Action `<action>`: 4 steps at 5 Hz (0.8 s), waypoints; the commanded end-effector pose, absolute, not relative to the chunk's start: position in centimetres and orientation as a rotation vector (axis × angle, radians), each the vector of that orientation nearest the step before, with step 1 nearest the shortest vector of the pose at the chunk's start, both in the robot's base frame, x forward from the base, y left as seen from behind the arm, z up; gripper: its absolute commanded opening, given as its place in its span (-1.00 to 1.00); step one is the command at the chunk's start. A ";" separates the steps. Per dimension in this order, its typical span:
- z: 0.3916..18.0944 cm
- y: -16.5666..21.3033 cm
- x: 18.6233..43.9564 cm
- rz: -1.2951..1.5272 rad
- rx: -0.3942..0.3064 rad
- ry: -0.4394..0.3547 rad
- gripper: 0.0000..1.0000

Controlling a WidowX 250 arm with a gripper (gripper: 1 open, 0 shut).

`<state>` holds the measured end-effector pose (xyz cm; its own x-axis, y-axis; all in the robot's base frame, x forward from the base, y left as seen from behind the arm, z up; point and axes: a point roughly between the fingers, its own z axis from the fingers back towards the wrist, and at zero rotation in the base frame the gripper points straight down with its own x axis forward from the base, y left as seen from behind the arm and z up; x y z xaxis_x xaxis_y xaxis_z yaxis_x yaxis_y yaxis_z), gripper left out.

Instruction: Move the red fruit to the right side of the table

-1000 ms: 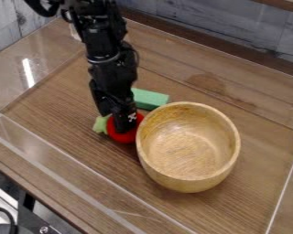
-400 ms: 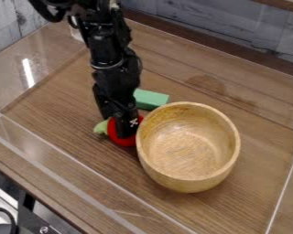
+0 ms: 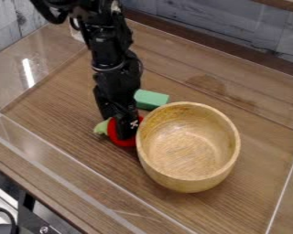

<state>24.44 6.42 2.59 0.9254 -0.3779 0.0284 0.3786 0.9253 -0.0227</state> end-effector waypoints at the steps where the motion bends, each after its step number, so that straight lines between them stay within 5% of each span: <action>1: 2.6 6.9 24.9 -0.391 -0.001 -0.037 1.00; 2: 3.8 6.8 25.3 -0.370 0.006 -0.054 -1.00; 4: 7.6 6.3 26.8 -0.311 0.030 -0.109 -1.00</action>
<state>26.04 6.12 6.15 0.9522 -0.2999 0.0587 0.2996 0.9540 0.0129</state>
